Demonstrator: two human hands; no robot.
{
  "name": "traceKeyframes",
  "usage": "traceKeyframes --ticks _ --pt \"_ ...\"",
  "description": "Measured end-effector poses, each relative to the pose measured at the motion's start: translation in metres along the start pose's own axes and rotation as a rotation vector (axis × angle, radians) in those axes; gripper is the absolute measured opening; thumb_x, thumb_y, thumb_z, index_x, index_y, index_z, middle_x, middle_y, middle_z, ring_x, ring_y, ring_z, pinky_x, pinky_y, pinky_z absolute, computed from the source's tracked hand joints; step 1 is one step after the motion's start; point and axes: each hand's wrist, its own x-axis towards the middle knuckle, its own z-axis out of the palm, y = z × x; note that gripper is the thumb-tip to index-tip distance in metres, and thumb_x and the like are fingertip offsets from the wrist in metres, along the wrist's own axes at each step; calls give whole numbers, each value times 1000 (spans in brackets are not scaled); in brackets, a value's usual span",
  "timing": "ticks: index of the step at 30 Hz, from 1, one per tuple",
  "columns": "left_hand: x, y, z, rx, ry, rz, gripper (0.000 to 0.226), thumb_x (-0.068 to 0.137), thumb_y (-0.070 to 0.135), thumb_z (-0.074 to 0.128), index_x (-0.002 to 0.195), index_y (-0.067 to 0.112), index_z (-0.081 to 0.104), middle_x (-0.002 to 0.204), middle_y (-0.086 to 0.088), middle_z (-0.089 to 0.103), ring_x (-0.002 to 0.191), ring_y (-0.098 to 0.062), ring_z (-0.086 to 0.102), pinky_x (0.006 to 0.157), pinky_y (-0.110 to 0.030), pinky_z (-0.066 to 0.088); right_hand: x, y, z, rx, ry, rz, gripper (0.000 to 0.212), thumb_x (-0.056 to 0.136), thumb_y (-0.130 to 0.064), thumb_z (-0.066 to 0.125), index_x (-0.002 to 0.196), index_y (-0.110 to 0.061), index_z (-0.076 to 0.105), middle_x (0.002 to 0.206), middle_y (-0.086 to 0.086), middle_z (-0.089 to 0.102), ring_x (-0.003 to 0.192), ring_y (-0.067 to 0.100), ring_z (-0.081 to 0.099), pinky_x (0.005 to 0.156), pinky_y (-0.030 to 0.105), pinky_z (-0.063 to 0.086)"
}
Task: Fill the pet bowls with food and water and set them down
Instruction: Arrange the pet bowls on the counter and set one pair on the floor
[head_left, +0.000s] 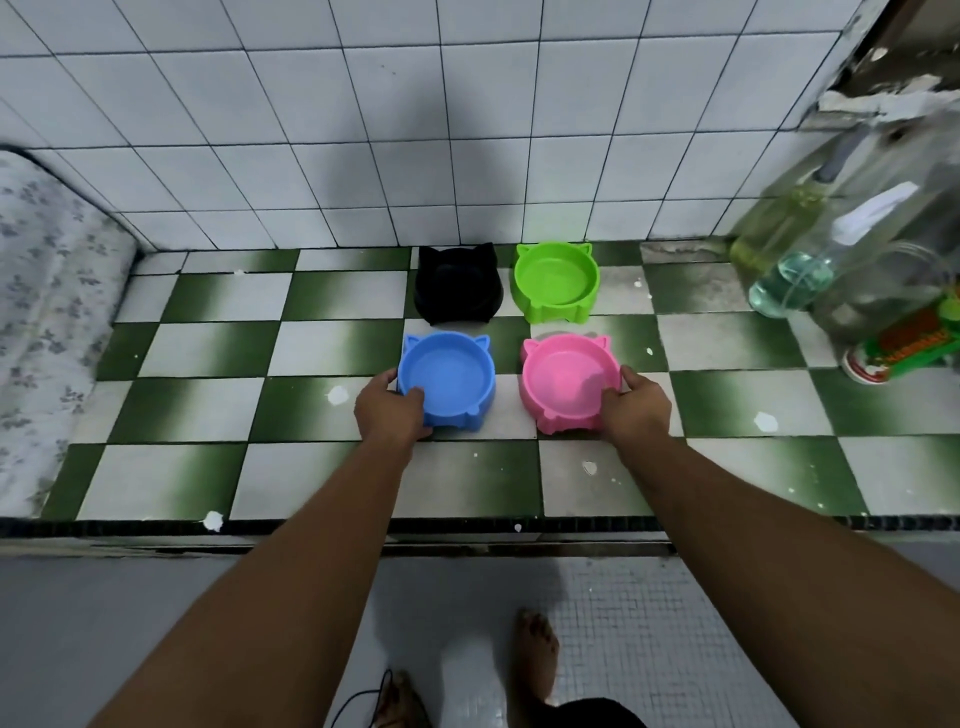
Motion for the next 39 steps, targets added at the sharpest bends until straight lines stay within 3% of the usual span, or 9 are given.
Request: traceKeyframes --ticks 4,9,17,23,26,29,31,34,39 --pt "3 3 5 41 14 6 59 91 4 69 146 15 52 130 -12 61 99 -32 66 58 -37 62 7 0 6 72 18 72 55 90 -4 52 143 -17 51 136 8 62 100 37 70 79 55 60" --pt "4 0 9 49 20 -5 56 90 0 69 143 11 54 126 -9 60 98 -32 65 64 -41 64 14 3 10 103 45 112 57 86 -4 57 142 -16 52 137 8 61 97 38 71 71 55 62" --pt "4 -2 8 69 -3 -10 58 90 2 69 144 13 52 134 -10 58 105 -34 65 64 -41 64 11 4 11 139 71 78 47 85 -6 57 132 -9 62 124 12 69 94 36 71 77 53 61" --pt "2 0 5 150 -5 -2 59 91 13 68 146 15 50 131 -7 57 97 -31 65 66 -43 64 8 0 3 23 51 60 51 85 -17 59 134 -6 59 119 12 67 101 33 67 82 32 54" --pt "-3 4 -2 219 44 57 67 84 26 71 147 17 49 134 -10 59 104 -31 65 81 -40 61 5 -4 -1 -80 82 -24 64 78 -32 64 137 -9 55 126 16 63 105 37 66 86 45 59" --pt "0 8 -15 281 68 115 83 67 46 63 144 19 51 125 -18 65 102 -33 68 87 -43 60 0 -21 -5 -183 100 -157 55 86 -30 66 134 -7 54 127 17 58 109 37 62 86 43 57" --pt "-5 17 -26 301 93 163 73 77 39 68 144 15 51 132 -18 61 110 -33 66 96 -37 54 -4 -37 -2 -237 100 -263 52 89 -32 62 134 -9 55 126 18 59 111 37 60 88 41 53" --pt "-16 30 -46 297 121 246 59 90 27 69 145 13 50 139 -16 57 114 -27 63 93 -29 44 -16 -61 13 -255 40 -430 52 89 -31 60 137 -10 55 122 19 60 112 35 57 94 39 49" --pt "-30 31 -101 214 171 293 54 90 26 68 142 17 55 123 -11 65 107 -23 64 91 -30 48 -67 -98 53 -181 -139 -652 52 89 -22 64 139 -11 53 128 17 55 117 32 53 98 34 43"
